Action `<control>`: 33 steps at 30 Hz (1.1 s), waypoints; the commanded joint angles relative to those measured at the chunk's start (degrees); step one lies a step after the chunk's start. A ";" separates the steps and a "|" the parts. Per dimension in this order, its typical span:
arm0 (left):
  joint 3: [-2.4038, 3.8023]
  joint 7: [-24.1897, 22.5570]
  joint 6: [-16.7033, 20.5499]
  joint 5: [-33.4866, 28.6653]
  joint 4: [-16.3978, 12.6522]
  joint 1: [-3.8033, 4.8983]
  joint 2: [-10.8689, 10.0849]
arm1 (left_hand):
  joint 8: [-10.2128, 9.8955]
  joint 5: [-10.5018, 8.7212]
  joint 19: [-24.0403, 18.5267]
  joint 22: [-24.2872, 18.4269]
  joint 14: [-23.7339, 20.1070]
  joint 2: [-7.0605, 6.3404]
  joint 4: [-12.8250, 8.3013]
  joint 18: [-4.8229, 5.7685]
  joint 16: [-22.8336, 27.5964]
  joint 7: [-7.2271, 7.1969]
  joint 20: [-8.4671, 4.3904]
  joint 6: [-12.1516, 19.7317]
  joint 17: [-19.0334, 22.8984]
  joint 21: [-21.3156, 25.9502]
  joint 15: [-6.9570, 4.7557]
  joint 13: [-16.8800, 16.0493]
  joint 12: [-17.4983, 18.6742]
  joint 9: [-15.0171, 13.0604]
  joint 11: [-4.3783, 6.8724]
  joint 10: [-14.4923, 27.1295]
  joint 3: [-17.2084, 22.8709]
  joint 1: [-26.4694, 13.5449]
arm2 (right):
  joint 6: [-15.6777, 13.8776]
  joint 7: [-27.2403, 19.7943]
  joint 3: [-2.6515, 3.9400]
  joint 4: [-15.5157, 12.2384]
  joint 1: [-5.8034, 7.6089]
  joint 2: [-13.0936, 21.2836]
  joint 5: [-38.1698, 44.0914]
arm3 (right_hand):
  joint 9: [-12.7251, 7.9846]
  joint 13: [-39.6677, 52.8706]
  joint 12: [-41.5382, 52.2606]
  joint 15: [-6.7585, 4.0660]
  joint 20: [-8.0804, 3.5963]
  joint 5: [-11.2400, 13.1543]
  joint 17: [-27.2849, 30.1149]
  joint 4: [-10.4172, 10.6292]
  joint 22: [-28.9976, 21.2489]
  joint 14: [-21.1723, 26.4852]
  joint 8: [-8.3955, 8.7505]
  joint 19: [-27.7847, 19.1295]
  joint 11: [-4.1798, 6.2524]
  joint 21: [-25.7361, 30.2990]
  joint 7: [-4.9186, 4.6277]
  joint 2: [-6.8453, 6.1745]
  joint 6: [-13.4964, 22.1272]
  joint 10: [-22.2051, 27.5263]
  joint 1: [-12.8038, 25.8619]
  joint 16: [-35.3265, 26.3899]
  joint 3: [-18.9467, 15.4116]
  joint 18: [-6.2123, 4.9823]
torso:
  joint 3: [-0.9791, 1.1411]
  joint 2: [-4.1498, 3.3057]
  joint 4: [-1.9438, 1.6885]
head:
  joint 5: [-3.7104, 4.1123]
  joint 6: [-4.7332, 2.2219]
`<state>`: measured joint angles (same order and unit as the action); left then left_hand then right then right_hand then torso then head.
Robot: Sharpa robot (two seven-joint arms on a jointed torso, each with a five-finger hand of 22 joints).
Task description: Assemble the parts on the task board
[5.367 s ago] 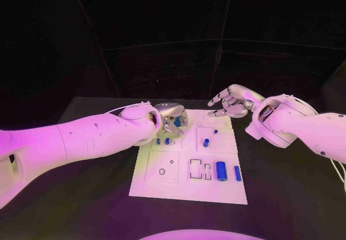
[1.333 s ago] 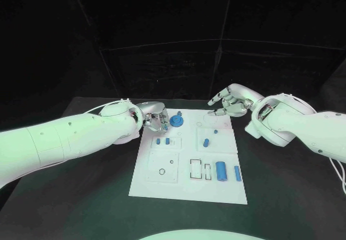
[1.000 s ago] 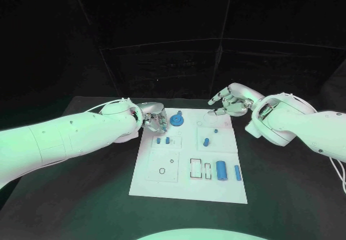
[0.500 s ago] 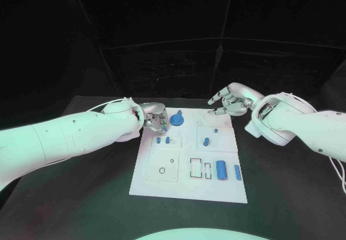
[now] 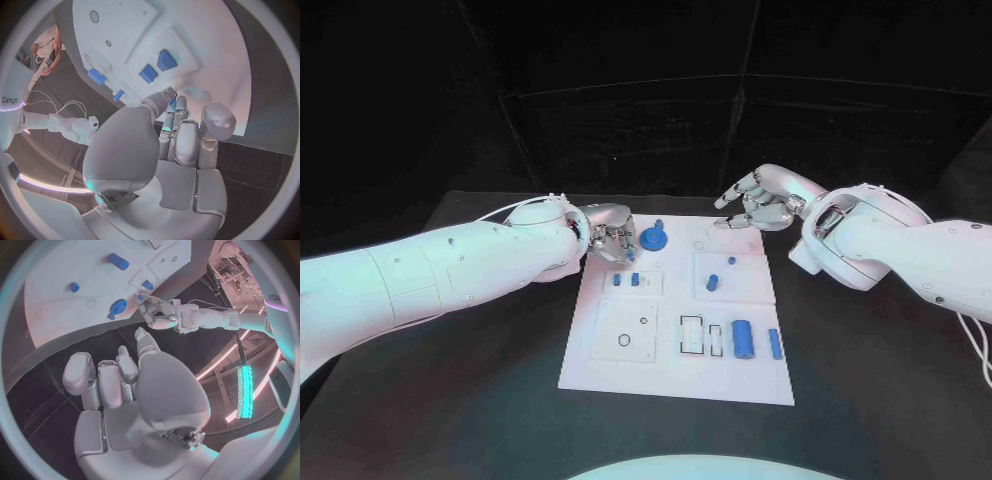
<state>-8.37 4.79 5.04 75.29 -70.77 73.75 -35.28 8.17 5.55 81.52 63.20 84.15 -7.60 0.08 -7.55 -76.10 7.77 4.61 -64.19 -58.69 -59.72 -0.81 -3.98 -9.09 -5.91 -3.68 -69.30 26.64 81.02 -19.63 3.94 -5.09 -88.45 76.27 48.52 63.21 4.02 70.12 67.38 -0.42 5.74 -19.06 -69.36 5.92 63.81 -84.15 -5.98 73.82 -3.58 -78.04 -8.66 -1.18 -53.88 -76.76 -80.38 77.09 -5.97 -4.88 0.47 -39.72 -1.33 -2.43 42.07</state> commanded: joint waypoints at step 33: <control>-0.04 0.50 -0.88 0.23 0.10 -0.08 0.64 | -0.87 -0.36 0.06 0.33 0.50 -0.59 -0.33 1.02 0.35 0.09 0.01 0.31 0.50 -0.28 -0.21 -0.07 1.11 0.23 -0.20 -0.10 0.12 -1.56 | 0.22 0.02 0.04 -0.31 0.11 0.01 0.34 | 0.03 -0.05 -0.22 -0.34 -0.11 -0.22 0.05 0.08 -0.06 -1.40 -0.21 -0.37 0.05 0.31 0.04 0.35 -0.53 0.52 -0.26 -0.19 -0.28 -0.66 | 0.02 0.00 0.02 | 0.13 0.24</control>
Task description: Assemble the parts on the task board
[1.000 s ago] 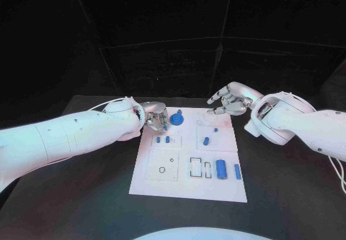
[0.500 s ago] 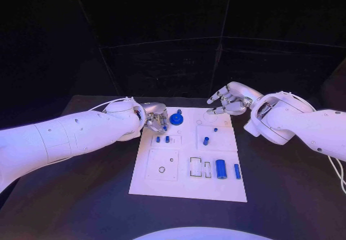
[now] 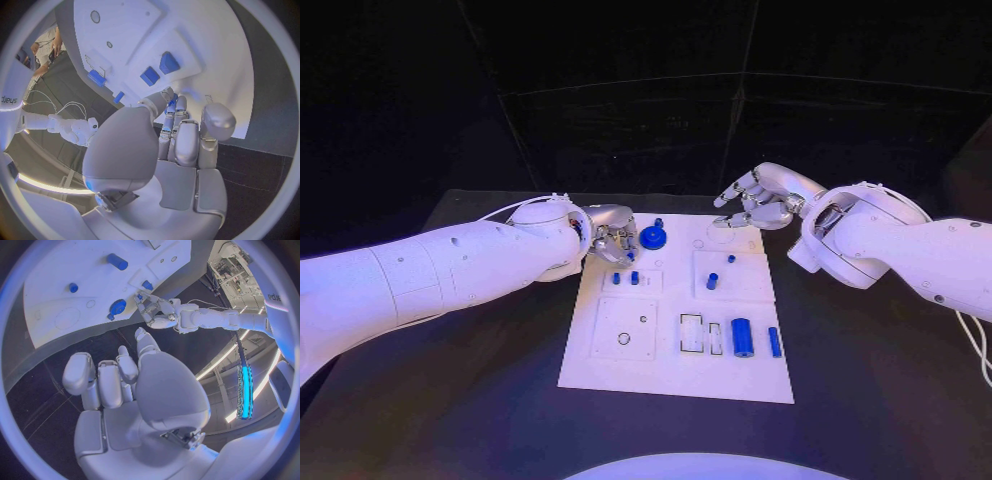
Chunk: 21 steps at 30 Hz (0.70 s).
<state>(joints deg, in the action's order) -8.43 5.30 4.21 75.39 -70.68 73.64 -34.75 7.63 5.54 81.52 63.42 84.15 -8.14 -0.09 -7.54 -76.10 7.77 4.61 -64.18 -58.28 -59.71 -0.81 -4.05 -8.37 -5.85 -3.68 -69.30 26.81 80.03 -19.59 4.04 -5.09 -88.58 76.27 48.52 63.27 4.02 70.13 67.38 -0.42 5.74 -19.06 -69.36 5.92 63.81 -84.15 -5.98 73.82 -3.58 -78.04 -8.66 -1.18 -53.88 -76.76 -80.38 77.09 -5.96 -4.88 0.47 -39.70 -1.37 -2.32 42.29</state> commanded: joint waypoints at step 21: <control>0.01 0.61 -0.86 0.13 0.28 0.02 0.31 | -2.49 -0.12 -0.31 -0.03 0.22 -1.57 -0.25 0.96 0.44 0.96 0.57 2.85 1.17 0.28 0.47 0.08 2.09 1.25 -1.09 1.37 -1.04 -2.32 | 0.30 0.01 0.04 -0.30 0.11 0.17 0.33 | 0.03 -0.22 -0.38 -0.35 -0.13 -0.19 0.21 0.09 -0.18 -1.38 -0.24 -0.42 0.06 0.38 0.05 0.34 -0.54 0.61 -0.31 -0.32 -0.33 -0.68 | 0.01 -0.02 -0.01 | 0.10 0.08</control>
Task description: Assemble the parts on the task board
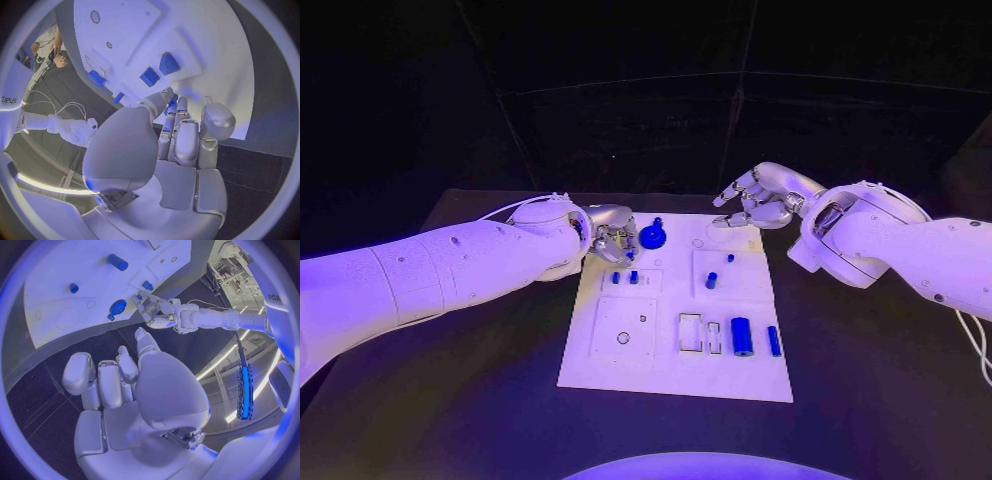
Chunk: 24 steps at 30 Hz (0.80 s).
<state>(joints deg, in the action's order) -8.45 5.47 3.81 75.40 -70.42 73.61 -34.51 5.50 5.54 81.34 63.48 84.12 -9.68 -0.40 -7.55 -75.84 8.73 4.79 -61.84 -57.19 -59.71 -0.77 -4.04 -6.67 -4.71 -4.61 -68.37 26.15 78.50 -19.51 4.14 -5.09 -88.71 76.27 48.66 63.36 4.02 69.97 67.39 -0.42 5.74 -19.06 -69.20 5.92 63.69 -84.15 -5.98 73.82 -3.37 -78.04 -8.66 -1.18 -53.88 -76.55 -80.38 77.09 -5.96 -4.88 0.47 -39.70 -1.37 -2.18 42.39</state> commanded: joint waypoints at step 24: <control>0.03 -0.13 1.87 0.09 -0.47 0.05 -1.02 | -1.78 0.39 -0.35 -0.37 0.04 -1.18 -0.04 0.81 0.28 0.33 0.87 4.13 1.20 0.95 0.92 0.08 1.88 0.83 -0.78 3.10 -1.98 -1.65 | 0.32 0.06 0.04 0.23 0.12 0.19 0.38 | 0.02 -0.22 -0.57 -0.35 -0.13 -0.17 0.22 0.11 -0.19 -1.35 -0.23 -0.49 -0.15 0.46 0.05 0.31 -0.50 0.51 -0.33 -0.45 -0.39 -0.71 | 0.00 0.01 -0.01 | 0.03 -0.04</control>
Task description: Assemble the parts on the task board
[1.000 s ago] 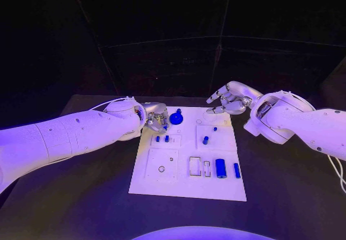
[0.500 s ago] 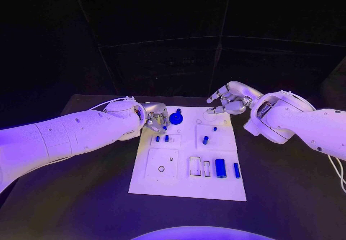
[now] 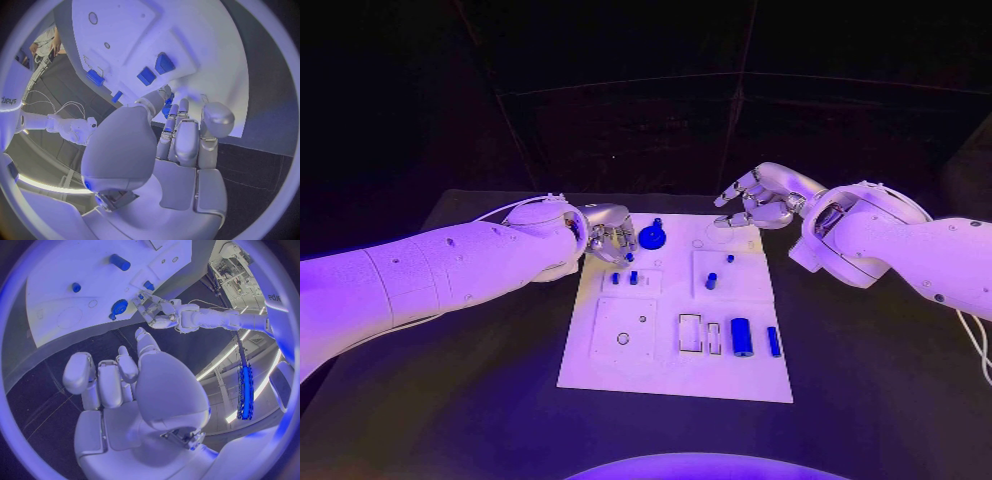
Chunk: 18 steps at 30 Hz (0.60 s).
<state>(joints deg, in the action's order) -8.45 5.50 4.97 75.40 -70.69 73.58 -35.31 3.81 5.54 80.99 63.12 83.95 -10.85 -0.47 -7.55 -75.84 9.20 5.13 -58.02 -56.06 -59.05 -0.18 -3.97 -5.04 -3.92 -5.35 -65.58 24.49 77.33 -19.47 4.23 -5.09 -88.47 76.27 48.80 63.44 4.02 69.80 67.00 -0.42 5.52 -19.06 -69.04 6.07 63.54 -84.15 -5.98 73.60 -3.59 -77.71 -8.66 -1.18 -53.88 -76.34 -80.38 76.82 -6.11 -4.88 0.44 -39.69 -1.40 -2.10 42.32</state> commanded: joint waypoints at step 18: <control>1.08 -9.63 9.03 -20.37 -5.06 1.04 -8.83 | 1.06 1.05 -1.78 -3.94 -0.52 2.03 -0.56 -0.22 0.95 -0.04 0.48 -2.18 1.47 5.35 0.13 -0.56 -1.15 -0.39 0.27 -2.02 1.13 0.98 | 3.93 0.23 0.00 2.45 0.08 0.80 9.80 | -0.02 -42.76 -48.95 -0.77 -0.42 2.35 13.77 0.47 -11.14 0.68 -1.22 -4.86 0.17 7.60 0.72 0.81 -6.77 12.71 -8.24 -12.35 4.47 -2.59 | 0.02 0.05 -0.01 | 0.93 -0.85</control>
<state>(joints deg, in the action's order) -7.44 1.97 8.99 67.05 -75.17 74.49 -43.74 4.57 6.42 79.47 59.47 83.74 -9.24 -1.09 -7.54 -75.15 9.31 5.63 -59.80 -54.94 -54.07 0.02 -4.49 -6.00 -4.27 -5.11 -67.28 25.32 78.29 -18.16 4.32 -5.09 -86.04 76.27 49.54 67.08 4.06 28.37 19.38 -1.19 5.06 -16.95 -55.32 6.56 52.40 -83.14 -7.28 68.44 -3.41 -70.28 -7.97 -0.51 -60.27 -63.13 -88.01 64.67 -1.96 -7.15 0.44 -39.63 -1.43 -1.56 41.69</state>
